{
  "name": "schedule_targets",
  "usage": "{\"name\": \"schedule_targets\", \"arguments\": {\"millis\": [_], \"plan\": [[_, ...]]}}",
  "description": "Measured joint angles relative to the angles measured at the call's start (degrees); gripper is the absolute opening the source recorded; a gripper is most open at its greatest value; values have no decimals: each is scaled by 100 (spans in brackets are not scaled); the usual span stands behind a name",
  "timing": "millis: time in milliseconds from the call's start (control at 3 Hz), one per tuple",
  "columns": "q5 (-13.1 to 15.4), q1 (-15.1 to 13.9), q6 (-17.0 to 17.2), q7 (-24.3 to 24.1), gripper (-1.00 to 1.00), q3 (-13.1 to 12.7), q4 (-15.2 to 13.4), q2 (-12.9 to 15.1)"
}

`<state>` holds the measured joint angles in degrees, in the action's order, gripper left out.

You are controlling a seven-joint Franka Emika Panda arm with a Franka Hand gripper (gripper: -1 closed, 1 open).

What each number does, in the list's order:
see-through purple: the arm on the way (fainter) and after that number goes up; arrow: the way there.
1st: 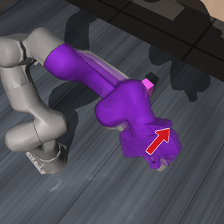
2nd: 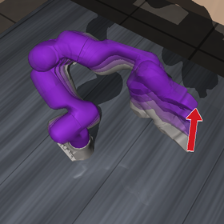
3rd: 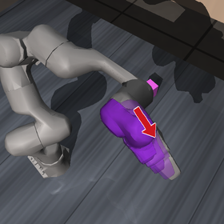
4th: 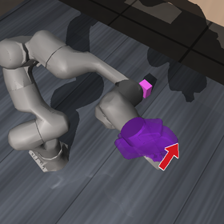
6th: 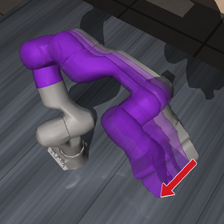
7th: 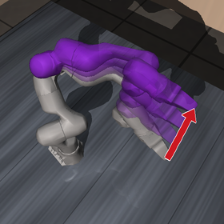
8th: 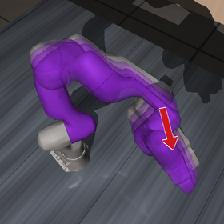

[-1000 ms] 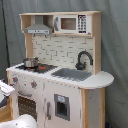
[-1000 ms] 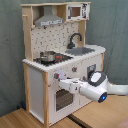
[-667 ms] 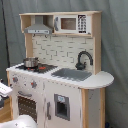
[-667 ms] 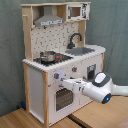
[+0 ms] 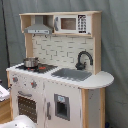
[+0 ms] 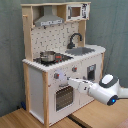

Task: Play with the kitchen

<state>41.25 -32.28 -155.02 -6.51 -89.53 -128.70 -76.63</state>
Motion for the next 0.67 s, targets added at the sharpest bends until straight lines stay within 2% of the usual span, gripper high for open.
{"name": "schedule_targets", "arguments": {"millis": [333, 667], "plan": [[-200, -2, 137, -538, 100, -67, -15, -1], [-226, 1, 256, -1111, 100, -144, -66, -4]]}}
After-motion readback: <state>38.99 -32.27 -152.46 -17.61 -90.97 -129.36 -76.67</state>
